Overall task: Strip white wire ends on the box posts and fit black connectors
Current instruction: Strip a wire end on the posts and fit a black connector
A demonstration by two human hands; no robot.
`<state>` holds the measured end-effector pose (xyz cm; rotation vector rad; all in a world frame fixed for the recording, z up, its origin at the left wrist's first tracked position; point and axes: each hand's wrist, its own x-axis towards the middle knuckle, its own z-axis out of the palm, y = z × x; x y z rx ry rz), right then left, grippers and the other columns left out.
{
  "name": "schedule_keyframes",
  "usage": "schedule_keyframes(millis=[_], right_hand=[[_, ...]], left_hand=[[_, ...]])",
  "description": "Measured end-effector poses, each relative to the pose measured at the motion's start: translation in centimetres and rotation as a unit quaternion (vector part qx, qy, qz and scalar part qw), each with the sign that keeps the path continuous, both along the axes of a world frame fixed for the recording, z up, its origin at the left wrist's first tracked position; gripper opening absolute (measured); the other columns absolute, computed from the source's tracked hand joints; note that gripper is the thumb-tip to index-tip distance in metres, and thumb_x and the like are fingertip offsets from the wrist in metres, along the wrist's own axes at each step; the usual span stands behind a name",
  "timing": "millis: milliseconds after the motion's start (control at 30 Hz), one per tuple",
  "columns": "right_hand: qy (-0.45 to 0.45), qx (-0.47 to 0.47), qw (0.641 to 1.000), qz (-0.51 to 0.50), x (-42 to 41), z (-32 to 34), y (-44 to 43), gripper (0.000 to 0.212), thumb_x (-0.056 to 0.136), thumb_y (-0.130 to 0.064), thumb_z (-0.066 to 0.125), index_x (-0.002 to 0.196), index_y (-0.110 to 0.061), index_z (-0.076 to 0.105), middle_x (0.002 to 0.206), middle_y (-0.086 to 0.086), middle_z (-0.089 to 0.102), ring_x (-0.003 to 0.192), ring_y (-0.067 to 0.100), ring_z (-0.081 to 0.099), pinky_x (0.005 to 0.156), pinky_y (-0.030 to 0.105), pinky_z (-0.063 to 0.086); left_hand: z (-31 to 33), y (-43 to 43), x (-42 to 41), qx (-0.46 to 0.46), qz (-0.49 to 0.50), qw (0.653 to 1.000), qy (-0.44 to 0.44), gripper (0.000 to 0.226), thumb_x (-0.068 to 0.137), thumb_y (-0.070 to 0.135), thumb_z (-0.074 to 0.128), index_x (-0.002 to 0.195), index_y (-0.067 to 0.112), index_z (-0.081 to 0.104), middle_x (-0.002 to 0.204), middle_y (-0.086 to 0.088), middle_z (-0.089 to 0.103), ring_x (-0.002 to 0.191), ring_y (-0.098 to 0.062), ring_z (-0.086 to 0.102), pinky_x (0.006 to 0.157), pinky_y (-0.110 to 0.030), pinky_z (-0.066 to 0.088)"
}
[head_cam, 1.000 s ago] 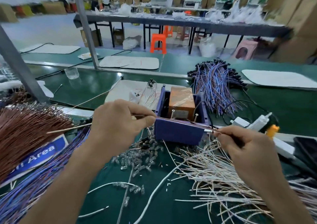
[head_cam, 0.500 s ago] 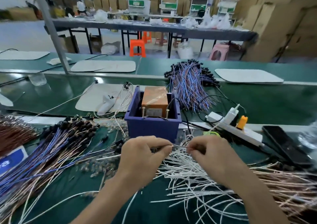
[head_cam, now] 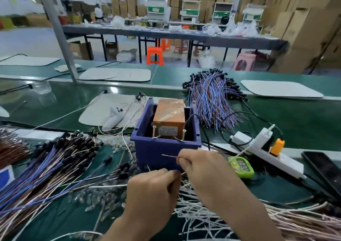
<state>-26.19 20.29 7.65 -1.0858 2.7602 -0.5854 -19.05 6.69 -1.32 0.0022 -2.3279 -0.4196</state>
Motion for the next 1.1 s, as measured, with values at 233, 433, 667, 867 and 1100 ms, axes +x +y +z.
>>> schedule_keyframes(millis=[233,433,667,867,1100], right_hand=[[-0.082,0.141,0.986,0.020,1.2,0.4,-1.2,0.019,0.101,-0.016,0.043,0.084,-0.025,0.043,0.076,-0.001,0.045,0.080,0.030,0.048,0.051,0.029,0.026],[-0.115,0.055,0.991,0.042,-0.5,-0.5,1.0,0.021,0.102,-0.025,0.046,0.087,-0.027,0.061,0.063,-0.006,0.060,0.060,0.010,0.056,0.055,0.031,0.041],[-0.211,-0.030,0.977,-0.009,-3.3,-0.4,3.1,0.034,0.105,-0.014,0.050,0.080,-0.024,0.071,0.057,-0.003,0.051,0.056,0.013,0.043,0.057,0.035,0.034],[-0.207,0.021,0.978,-0.006,-3.9,1.5,4.5,0.037,0.107,-0.017,0.049,0.079,-0.022,0.074,0.056,0.002,0.056,0.050,0.008,0.043,0.047,0.017,0.033],[-0.197,0.022,0.980,-0.003,-3.7,1.0,4.0,0.035,0.105,-0.013,0.048,0.079,-0.017,0.071,0.052,-0.001,0.055,0.043,0.006,0.042,0.044,0.017,0.033]], left_hand=[[-0.2,0.8,0.6,-0.073,-0.030,0.989,0.123,0.034,0.090,0.021,0.056,0.057,0.025,0.061,0.056,0.007,0.055,0.048,-0.015,0.046,0.048,-0.026,0.034],[-0.2,0.1,1.0,-0.082,-0.042,0.987,0.130,0.020,0.089,0.030,0.076,0.070,0.027,0.076,0.066,0.013,0.069,0.053,-0.008,0.059,0.050,-0.027,0.044],[0.7,-2.4,1.3,0.084,-0.011,0.992,0.096,0.014,0.090,0.036,0.073,0.094,0.026,0.083,0.083,0.018,0.076,0.076,0.004,0.067,0.069,-0.018,0.052],[3.7,-4.9,1.2,0.519,0.022,0.850,0.091,0.020,0.065,0.019,0.091,0.080,0.029,0.083,0.072,0.003,0.077,0.062,-0.011,0.072,0.059,-0.018,0.057],[3.4,-5.8,1.3,0.790,-0.295,0.538,0.017,0.051,0.037,0.026,0.106,0.081,0.016,0.082,0.070,0.000,0.070,0.054,-0.006,0.063,0.054,-0.017,0.052]])
